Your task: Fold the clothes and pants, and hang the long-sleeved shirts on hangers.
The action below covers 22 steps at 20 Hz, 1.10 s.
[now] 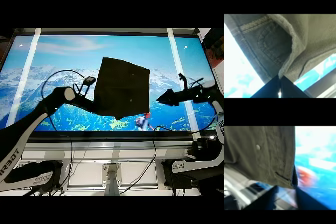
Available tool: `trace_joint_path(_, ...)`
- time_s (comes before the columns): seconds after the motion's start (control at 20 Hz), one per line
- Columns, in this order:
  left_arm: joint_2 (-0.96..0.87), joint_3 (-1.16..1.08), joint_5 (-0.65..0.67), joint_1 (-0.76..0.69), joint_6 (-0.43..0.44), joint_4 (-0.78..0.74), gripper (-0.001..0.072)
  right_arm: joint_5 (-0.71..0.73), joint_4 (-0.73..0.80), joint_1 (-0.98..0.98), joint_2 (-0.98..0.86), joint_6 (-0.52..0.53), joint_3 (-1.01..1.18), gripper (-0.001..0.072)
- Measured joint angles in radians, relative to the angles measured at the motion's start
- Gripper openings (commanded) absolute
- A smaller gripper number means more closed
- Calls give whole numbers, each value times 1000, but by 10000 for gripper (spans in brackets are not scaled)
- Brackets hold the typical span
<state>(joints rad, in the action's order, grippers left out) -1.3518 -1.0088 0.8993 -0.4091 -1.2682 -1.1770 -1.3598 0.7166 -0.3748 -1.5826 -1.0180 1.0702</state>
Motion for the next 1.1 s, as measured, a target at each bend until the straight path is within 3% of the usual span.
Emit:
trace_joint_path(0.25,37,0,2,38,-5,0,8,63,-51,44,-6,72,-155,437)
trace_joint_path(0.75,46,0,2,46,-4,10,9,163,-92,211,-8,93,-198,397)
trace_joint_path(0.9,44,0,1,47,-4,11,10,168,-107,237,-8,94,-200,68)
trace_joint_path(0.95,40,0,0,48,-4,10,11,159,-109,247,-8,95,-200,22)
trace_joint_path(1.1,15,0,-6,48,-12,11,8,84,-150,269,-6,94,-201,20)
